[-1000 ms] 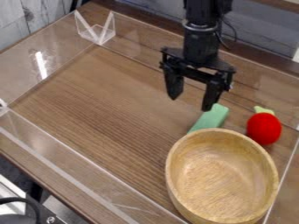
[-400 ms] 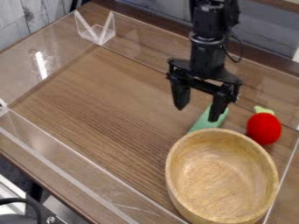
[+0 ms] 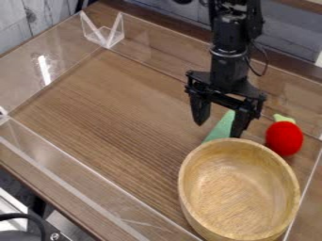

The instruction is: Put the green block into the wooden bowl

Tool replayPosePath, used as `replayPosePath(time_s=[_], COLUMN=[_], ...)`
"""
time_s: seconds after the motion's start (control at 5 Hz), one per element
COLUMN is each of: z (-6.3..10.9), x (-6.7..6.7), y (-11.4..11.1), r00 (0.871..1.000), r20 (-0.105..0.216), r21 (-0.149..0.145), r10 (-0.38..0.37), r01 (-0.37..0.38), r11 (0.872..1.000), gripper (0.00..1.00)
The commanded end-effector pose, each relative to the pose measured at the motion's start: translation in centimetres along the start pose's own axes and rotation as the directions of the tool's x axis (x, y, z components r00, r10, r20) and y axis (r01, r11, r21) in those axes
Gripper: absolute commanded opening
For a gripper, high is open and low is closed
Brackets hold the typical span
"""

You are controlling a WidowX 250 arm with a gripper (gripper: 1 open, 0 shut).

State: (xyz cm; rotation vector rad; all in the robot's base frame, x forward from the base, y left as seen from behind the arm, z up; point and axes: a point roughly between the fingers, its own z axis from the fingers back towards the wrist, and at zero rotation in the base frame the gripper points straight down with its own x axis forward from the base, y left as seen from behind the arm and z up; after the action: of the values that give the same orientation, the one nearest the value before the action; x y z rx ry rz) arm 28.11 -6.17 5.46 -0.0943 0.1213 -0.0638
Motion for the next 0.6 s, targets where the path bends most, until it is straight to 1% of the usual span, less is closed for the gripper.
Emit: replayPosePath(time_s=[0.0,0.4], z=[0.43,-0.08], x=[0.46,0.66], y=[-0.51,-0.76], r00=[0.998,0.996], r20=[0.052,0.074], r21=[-0.003,0.002], r10=[-0.021,-0.049], r01=[0.022,0.049], r11=[1.0,0.999], gripper=[1.0,1.0])
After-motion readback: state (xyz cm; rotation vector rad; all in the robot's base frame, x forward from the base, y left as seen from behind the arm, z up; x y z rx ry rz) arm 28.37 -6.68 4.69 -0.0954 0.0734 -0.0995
